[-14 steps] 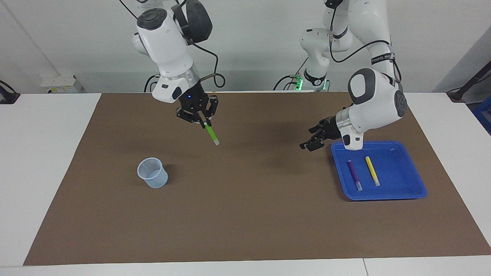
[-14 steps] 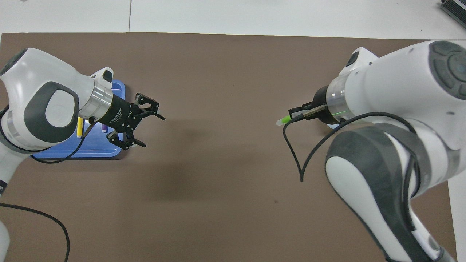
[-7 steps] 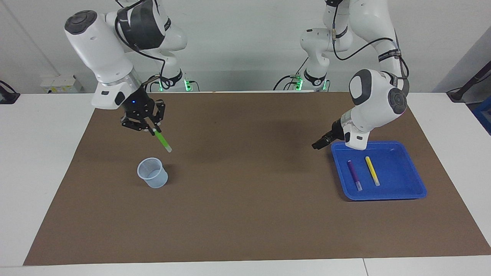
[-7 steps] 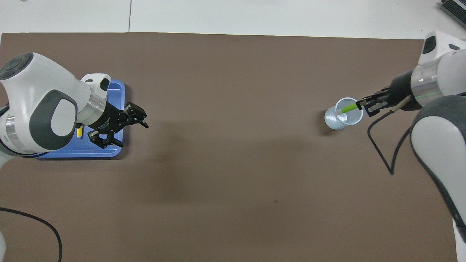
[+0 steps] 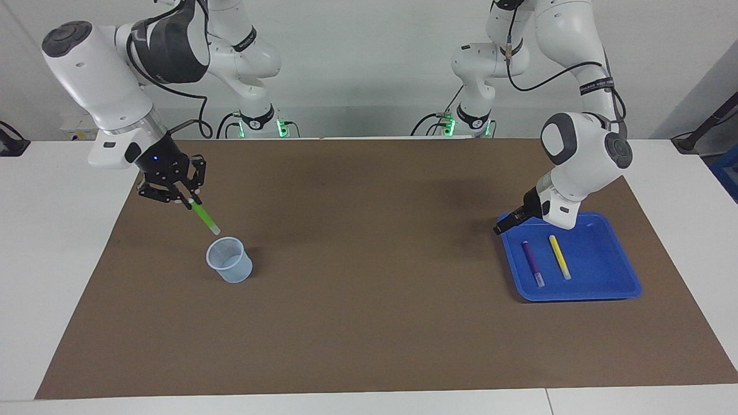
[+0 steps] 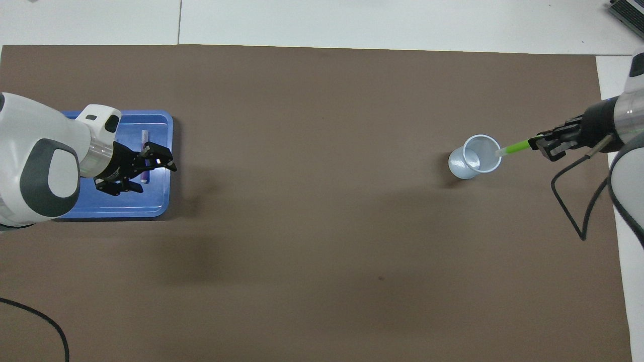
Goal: Transfer and insert pens with both arms
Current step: 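Insert the green pen into the cup while the left gripper grasps yellow pen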
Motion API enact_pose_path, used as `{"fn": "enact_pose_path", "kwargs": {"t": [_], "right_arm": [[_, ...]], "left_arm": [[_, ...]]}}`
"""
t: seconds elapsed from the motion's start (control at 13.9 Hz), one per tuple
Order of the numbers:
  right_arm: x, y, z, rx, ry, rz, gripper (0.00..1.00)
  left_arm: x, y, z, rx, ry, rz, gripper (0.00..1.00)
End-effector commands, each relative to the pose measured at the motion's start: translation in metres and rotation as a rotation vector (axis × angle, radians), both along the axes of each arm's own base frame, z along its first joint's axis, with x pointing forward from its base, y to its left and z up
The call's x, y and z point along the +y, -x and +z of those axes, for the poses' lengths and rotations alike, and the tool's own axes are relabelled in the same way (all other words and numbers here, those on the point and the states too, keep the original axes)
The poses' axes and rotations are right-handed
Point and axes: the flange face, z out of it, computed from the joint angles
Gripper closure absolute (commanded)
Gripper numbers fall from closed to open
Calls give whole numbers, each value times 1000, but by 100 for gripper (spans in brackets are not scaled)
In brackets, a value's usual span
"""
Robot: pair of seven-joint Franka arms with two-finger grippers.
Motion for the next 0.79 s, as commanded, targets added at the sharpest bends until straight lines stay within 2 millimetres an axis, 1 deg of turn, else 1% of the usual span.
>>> {"fn": "enact_pose_path", "kwargs": {"t": [0.0, 0.14, 0.29, 0.36, 0.43, 0.5, 0.65, 0.72], "right_arm": [[-13, 11, -16, -45, 29, 1, 100], [-11, 8, -23, -76, 39, 47, 100], [-7, 5, -36, -103, 52, 115, 100], [-7, 4, -40, -113, 59, 139, 100], [-6, 4, -46, -109, 60, 159, 100], [-5, 3, -51, -102, 61, 179, 100], [-4, 2, -65, -86, 64, 237, 100], [3, 0, -70, -82, 65, 265, 100]], "left_arm": [[23, 13, 0, -90, -23, -63, 0], [44, 8, 1, -148, -40, -123, 0], [60, 4, -1, -198, -72, -170, 0], [69, 3, -3, -217, -82, -176, 0], [73, 1, -3, -239, -89, -197, 0], [75, 0, -9, -251, -94, -219, 0], [89, -4, -15, -283, -113, -242, 0], [90, -7, -24, -292, -130, -274, 0]]}}
